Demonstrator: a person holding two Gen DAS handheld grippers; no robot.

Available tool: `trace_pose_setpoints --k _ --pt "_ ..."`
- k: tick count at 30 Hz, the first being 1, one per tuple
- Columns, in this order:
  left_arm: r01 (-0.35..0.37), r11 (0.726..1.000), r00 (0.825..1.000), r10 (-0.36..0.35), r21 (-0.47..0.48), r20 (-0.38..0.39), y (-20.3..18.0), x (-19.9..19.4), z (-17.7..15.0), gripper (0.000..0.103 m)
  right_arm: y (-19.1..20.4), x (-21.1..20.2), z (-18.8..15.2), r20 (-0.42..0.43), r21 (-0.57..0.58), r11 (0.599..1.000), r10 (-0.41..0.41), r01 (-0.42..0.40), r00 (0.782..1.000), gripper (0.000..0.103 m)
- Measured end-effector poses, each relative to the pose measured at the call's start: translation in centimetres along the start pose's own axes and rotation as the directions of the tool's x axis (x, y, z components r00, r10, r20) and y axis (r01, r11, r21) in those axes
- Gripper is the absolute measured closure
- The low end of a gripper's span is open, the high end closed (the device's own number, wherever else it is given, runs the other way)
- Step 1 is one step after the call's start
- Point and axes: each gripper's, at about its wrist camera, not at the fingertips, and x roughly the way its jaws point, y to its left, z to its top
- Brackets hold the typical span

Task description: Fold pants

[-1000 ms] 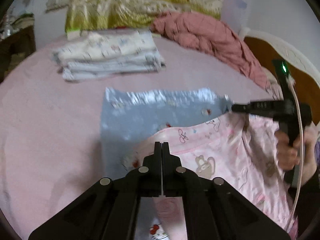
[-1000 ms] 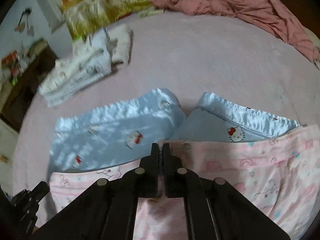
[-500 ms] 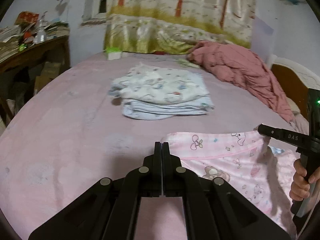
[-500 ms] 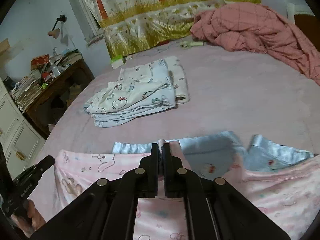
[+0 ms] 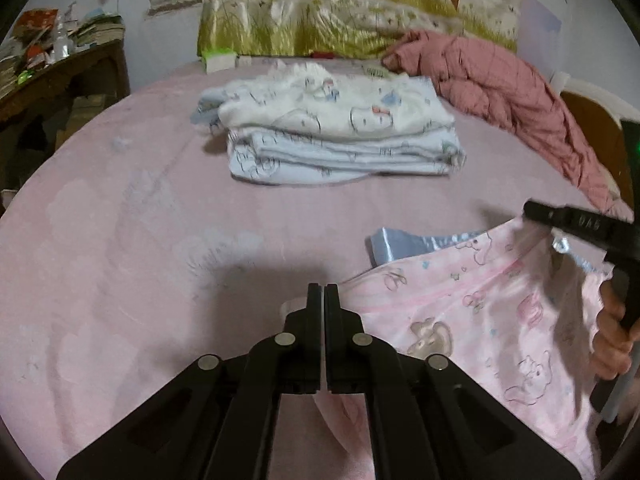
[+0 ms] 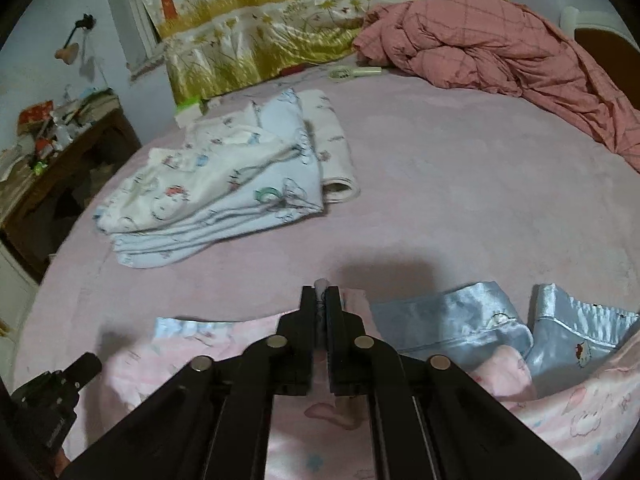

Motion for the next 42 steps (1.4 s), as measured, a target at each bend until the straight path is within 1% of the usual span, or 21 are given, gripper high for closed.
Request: trace_pose_setpoints --k 1,4,6,7,8,9,11,12,14,16,17,18,21,25,27,30,32,35,38,40,42 --pt "-0.002 1.0 1.0 0.002 0.005 0.001 -0.1 0.0 -0.1 0.095 -0.2 -0.1 -0.1 0.004 -0.002 1.0 -0.013 0.013 1.0 0.099" --pt "-0.014 1.0 0.999 0.014 0.021 0.03 -0.5 -1.2 -0.3 0.078 -0.6 -0.9 -0.1 0.003 0.001 1.0 -0.027 0.027 1.0 0.085" --pt "-0.025 0.999 0.997 0.023 0.029 0.073 -0.7 -2.7 -0.3 0.074 -1.0 -2.5 0.0 0.026 0.01 1.0 -0.02 0.02 0.999 0.067" --pt "-0.026 0.999 0.995 0.023 0.033 0.097 -0.8 -3.6 -0.4 0.072 -1.2 -3.6 -0.1 0.047 0.008 1.0 -0.017 0.016 0.999 0.061" --pt "-0.034 0.999 0.991 0.03 0.034 0.127 -1.0 -5.0 -0.6 0.068 -1.3 -4.8 -0.1 0.07 0.0 1.0 -0.018 0.018 0.997 0.05" --pt "-0.037 0.999 0.988 0.032 0.032 0.154 -1.2 -6.2 -0.6 0.066 -1.3 -6.0 -0.1 0.09 -0.009 1.0 -0.021 0.022 0.996 0.047" --pt "-0.032 0.999 0.976 0.025 0.027 0.215 -1.7 -9.1 -0.9 0.055 -1.7 -9.6 -0.7 0.15 -0.029 0.999 -0.035 0.04 0.988 0.047" --pt "-0.028 0.999 0.967 0.021 0.025 0.252 -2.0 -11.0 -1.3 0.051 -2.2 -11.5 -1.1 0.179 -0.025 0.999 -0.028 0.033 0.983 0.047" --pt "-0.032 0.999 0.951 0.023 0.023 0.309 -2.7 -14.1 -2.2 0.039 -3.3 -15.1 -2.0 0.221 -0.006 1.0 -0.004 0.005 0.975 0.046" --pt "-0.043 0.999 0.936 0.031 0.028 0.35 -3.6 -17.2 -3.7 0.028 -4.7 -18.8 -3.4 0.26 0.017 1.0 0.006 -0.011 0.966 0.045" --pt "-0.044 0.999 0.932 0.032 0.027 0.362 -3.9 -18.4 -4.5 0.025 -5.7 -21.1 -4.4 0.285 0.029 0.999 0.004 -0.013 0.959 0.041" --pt "-0.04 0.999 0.928 0.028 0.026 0.371 -4.2 -19.7 -5.4 0.025 -6.3 -22.7 -5.3 0.302 0.035 0.999 0.001 -0.012 0.953 0.038" --pt "-0.024 0.999 0.927 0.014 0.024 0.375 -5.0 -22.4 -8.1 0.025 -8.1 -27.5 -9.2 0.339 0.049 0.999 -0.031 0.015 0.94 0.037" --pt "-0.014 0.999 0.935 -0.003 0.044 0.355 -6.6 -24.6 -12.0 0.025 -10.1 -31.4 -15.3 0.323 0.072 0.997 -0.047 0.025 0.945 0.037" --pt "-0.019 0.998 0.94 -0.004 0.062 0.342 -7.6 -25.4 -14.0 0.028 -10.9 -32.5 -17.9 0.316 0.081 0.996 -0.056 0.032 0.947 0.037" --pt "0.004 0.997 0.948 -0.027 0.072 0.316 -8.8 -26.0 -16.5 0.036 -11.3 -33.5 -20.9 0.292 0.081 0.996 -0.047 0.024 0.955 0.037" --pt "0.042 0.996 0.96 -0.062 0.079 0.274 -9.7 -25.6 -17.9 0.051 -11.3 -33.8 -22.6 0.277 0.075 0.997 -0.035 0.015 0.96 0.037" --pt "0.12 0.989 0.972 -0.134 0.082 0.195 -10.9 -24.7 -19.2 0.067 -12.0 -34.7 -24.7 0.295 0.088 0.994 -0.081 0.057 0.952 0.037" --pt "0.213 0.974 0.966 -0.223 0.08 0.133 -12.3 -23.8 -20.0 0.073 -13.7 -35.4 -25.8 0.285 0.134 0.99 -0.091 0.054 0.954 0.038" --pt "0.253 0.965 0.961 -0.259 0.069 0.096 -13.1 -22.9 -20.0 0.074 -15.5 -35.6 -26.3 0.263 0.193 0.981 -0.062 0.01 0.963 0.043" --pt "0.295 0.955 0.953 -0.296 0.033 0.058 -13.6 -21.7 -20.3 0.078 -17.3 -35.6 -26.9 0.239 0.247 0.969 -0.046 -0.015 0.97 0.051"
